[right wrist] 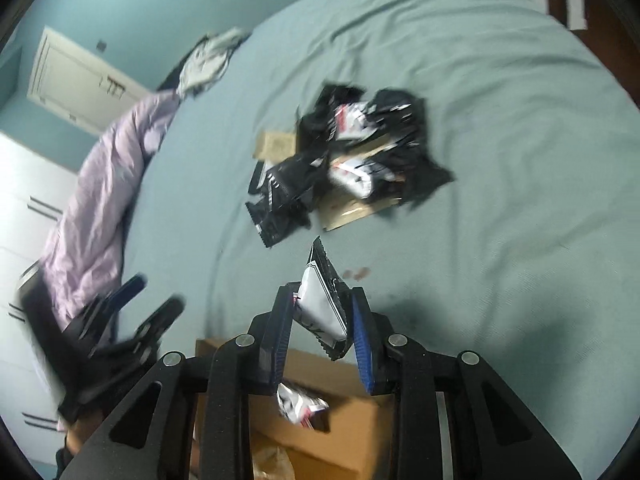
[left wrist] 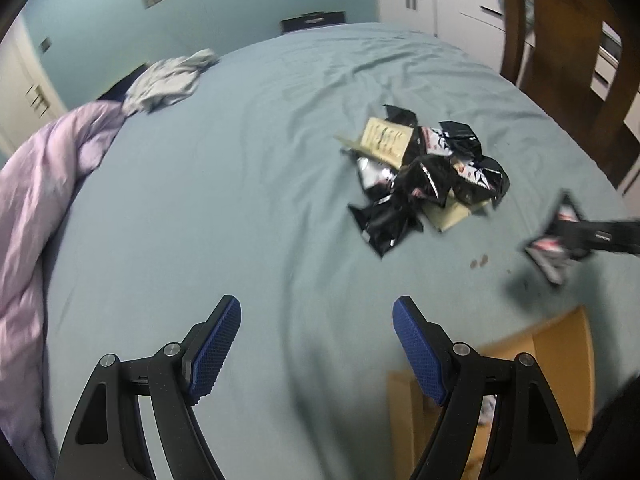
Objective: Organize snacks
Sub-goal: 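Grasp a black packet from the pile with the left gripper while the right gripper holds its packet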
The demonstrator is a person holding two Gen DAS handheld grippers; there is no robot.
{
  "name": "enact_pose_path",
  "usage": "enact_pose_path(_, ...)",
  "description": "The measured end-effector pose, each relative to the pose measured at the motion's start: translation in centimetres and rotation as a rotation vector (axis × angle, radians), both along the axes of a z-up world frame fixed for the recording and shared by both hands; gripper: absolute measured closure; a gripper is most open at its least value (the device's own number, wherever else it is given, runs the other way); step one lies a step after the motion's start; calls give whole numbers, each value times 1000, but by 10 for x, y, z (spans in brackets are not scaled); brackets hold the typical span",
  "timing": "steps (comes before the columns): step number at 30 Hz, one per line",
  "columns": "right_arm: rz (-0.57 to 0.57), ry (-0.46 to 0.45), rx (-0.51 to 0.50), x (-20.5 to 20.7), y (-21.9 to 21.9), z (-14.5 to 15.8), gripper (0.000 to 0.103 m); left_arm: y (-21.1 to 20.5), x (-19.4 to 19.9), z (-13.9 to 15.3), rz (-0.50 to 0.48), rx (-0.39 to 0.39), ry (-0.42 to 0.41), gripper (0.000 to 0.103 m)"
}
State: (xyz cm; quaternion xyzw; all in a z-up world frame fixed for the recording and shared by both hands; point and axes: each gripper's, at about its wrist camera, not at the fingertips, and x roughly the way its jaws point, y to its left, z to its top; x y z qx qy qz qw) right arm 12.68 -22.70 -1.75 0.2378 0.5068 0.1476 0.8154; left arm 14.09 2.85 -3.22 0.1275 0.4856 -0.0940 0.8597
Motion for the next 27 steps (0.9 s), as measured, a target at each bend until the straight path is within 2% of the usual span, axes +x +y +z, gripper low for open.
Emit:
enact_pose_path(2, -30, -23, -29, -16, -14, 5, 76, -6, 16, -9, -34, -10, 16, 24)
enact_pose_path(5, -65, -28, -8, -35, -33, 6, 76, -15, 38, -26, -65, -33, 63, 24)
enact_pose_path(8, -85, -27, 15, -57, -45, 2, 76, -27, 59, -49, -68, 14, 91, 24)
enact_pose_path(11, -106, -2, 44, -71, -52, -3, 76, -39, 71, -62, -116, 36, 104, 24)
enact_pose_path(15, -120, 45, 24, -65, -55, -12, 76, -55, 81, -71, -192, 23, 110, 24)
enact_pose_path(18, -110, 55, 12, -55, -49, -14, 76, -64, 91, -79, -202, -45, 172, 24)
enact_pose_path(19, -108, 54, 10, -52, -47, -15, 76, -66, 94, -82, -194, -47, 189, 26)
enact_pose_path(21, -115, 57, -1, -50, -46, -19, 76, -69, 97, -84, -185, -31, 185, 49)
enact_pose_path(22, -122, 63, -2, -50, -47, -22, 76, -69, 95, -81, -197, -43, 175, 54)
enact_pose_path(23, -133, 71, 5, -50, -48, -24, 76, -70, 93, -76, -212, -58, 169, 68)
enact_pose_path(24, -139, 77, 15, -50, -49, -26, 76, -70, 91, -74, -216, -61, 167, 72)
enact_pose_path(27, -153, 95, 64, -48, -55, -33, 76, -63, 81, -65, -195, -54, 153, 74)
